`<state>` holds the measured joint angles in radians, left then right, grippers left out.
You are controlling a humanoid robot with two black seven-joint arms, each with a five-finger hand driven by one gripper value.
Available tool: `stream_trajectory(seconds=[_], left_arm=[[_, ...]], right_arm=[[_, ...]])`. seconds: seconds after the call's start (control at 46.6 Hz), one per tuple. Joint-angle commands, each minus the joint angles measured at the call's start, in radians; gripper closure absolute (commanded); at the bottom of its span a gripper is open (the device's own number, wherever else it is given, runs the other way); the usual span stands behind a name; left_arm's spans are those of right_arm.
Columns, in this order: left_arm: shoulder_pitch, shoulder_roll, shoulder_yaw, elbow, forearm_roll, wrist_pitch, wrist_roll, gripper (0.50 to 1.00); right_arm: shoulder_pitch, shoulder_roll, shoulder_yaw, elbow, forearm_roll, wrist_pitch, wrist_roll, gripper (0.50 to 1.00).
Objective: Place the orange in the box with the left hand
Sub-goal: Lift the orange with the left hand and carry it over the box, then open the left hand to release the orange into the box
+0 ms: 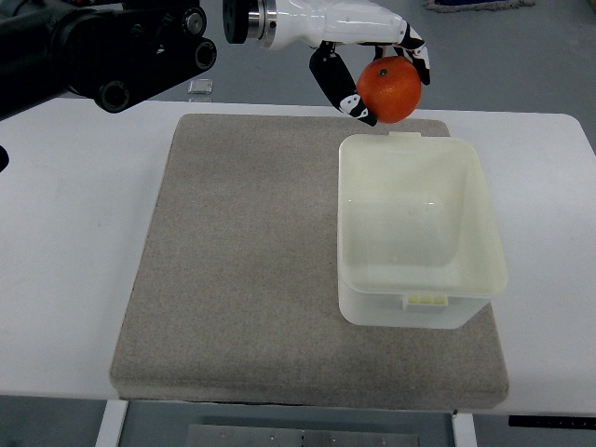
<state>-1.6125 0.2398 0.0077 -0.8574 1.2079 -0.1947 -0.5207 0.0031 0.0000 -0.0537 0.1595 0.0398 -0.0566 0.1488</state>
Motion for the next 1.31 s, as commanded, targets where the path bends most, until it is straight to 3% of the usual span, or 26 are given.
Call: stream_trajectory(seconds=[0.0,0.622,1.286], left_arm=[[0.002,-0.017,-0.002,0.000,-0.001,0.000,0.001,1.000],[0.032,-0.180,0.021,0.004,0.013,-0.002,0.010,1.000],[0.052,-0.185,0.089,0.018,0.170,-0.009,0.015,1.000]], right_arm=[[0.000,0.000,0.000,0.000,0.000,0.000,0.000,0.574],[0.000,0.000,0.000,0.000,0.000,0.000,-0.002,0.574],[0.000,0.000,0.000,0.000,0.000,0.000,0.000,0.574]])
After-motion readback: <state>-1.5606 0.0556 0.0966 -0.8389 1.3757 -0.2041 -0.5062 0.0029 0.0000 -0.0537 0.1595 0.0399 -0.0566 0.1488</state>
